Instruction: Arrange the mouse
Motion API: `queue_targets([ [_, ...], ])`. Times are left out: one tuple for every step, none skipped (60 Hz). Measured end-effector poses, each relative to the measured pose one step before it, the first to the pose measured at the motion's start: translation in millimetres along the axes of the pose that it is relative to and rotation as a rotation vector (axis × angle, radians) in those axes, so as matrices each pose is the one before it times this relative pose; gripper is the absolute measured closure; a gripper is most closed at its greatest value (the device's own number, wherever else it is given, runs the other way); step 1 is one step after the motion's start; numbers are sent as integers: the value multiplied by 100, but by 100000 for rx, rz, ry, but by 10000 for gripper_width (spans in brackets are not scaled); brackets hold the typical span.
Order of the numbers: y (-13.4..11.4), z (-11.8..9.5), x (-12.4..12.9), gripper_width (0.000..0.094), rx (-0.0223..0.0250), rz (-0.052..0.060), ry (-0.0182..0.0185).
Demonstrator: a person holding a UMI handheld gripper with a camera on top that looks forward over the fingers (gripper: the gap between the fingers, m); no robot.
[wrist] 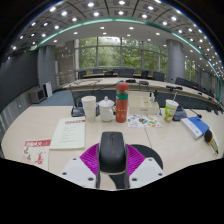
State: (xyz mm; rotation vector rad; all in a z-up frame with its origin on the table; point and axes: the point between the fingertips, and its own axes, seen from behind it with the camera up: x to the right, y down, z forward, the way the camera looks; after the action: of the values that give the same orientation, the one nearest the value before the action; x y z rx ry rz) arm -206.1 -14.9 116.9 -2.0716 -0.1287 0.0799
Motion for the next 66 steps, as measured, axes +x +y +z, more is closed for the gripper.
queue_targets([
  [120, 324, 895, 615, -101, -82, 825],
  [85, 457, 731, 616, -495, -134, 717],
  [116, 563, 670, 616, -708, -170, 475],
  [257, 503, 654, 616, -691, -88, 445],
  [310, 483, 643, 617, -755, -67, 494],
  [379, 474, 608, 616, -845, -110, 537],
  [525, 418, 571, 616, -910, -187, 543],
  [548, 458, 499, 617, -1198, -344, 413],
  [583, 511, 463, 616, -1315, -462, 334],
  [571, 485, 425, 616, -1220, -398, 333],
  [538, 464, 409, 616, -1082, -198, 330],
  [599, 374, 340, 616, -920, -90, 349],
  [507, 438, 342, 616, -1100, 84, 4],
  [516, 405, 245, 616, -1188, 37, -53],
  [492, 357, 247, 615, -1041, 30, -39],
  [404, 314, 239, 616, -813, 158, 82],
  [359, 305, 273, 617, -700, 132, 193],
  [414, 270, 193, 617, -943, -91, 175],
  [375, 252, 151, 617, -923, -125, -150],
  [355, 238, 95, 615, -882, -90, -333],
  [278, 272, 13, 612, -821, 132, -378],
  [422, 197, 64, 606, -458, 233, -491],
  [260, 194, 72, 586, -527, 455, -316],
  [204, 183, 59, 566, -397, 551, -262],
  [157, 130, 1, 547, -322, 517, -551],
  [201, 105, -87, 529, -489, 378, -742],
  [-86, 9, -27, 505, 405, 131, -635],
  [-157, -4, 12, 487, 629, -109, -356],
  [-31, -28, -1, 472, -338, -207, -183],
  [-1, 26, 66, 458, -368, -16, -69],
  [-9, 12, 3, 420, -244, -33, 10],
  [17, -12, 41, 364, -235, 0, 112],
  [1, -48, 71, 300, -206, -16, 271],
  [-15, -61, 13, 225, -126, -232, 48],
  [12, -101, 1, 144, -200, -207, -46],
  [-5, -115, -6, 62, -271, -180, 17],
  [79, -345, 63, 83, -410, -82, 253],
  [22, -233, 56, 106, -174, -104, 268],
  [-55, -275, 85, 112, 69, -84, 430],
  [-111, -330, 104, 105, 381, -108, 586],
  [-155, -349, 99, 93, 483, -133, 534],
  [-193, -393, 48, 79, 398, -217, 477],
  [-160, -425, 54, 70, 297, -261, 411],
  [-160, -502, 61, 72, 294, -233, 476],
  [-166, -569, 29, 75, 317, -230, 359],
  [-177, -594, 37, 76, 399, -99, 409],
  [-214, -659, 25, 82, 280, 235, 425],
  [-169, -662, 15, 80, 451, 355, 490],
  [-156, -668, 3, 80, 483, 457, 403],
  [-117, -688, -58, 81, 389, 490, 246],
  [-124, -758, -120, 81, 330, 508, -35],
  [-110, -753, -158, 81, 323, 535, -248],
  [-133, -786, -208, 81, 381, 482, -211],
  [-116, -824, -166, 79, 414, 627, -215],
  [-149, -902, -123, 78, 294, 591, 55],
  [-78, -971, -136, 80, 427, 696, 3],
  [-80, -869, -129, 79, 489, 527, 94],
  [-67, -916, -136, 80, 514, 343, 122],
  [-52, -942, -119, 80, 508, 222, 255],
  [-31, -932, -73, 80, 375, 122, 403],
  [16, -916, -61, 80, 269, 70, 504],
  [-81, -1082, -126, 79, 292, -24, 568],
  [71, -990, -5, 78, 612, 29, 384],
  [1, -1022, -37, 81, 660, -5, 459],
  [46, -1024, -19, 80, 619, 47, 530],
  [41, -1037, -35, 79, 529, 66, 478],
])
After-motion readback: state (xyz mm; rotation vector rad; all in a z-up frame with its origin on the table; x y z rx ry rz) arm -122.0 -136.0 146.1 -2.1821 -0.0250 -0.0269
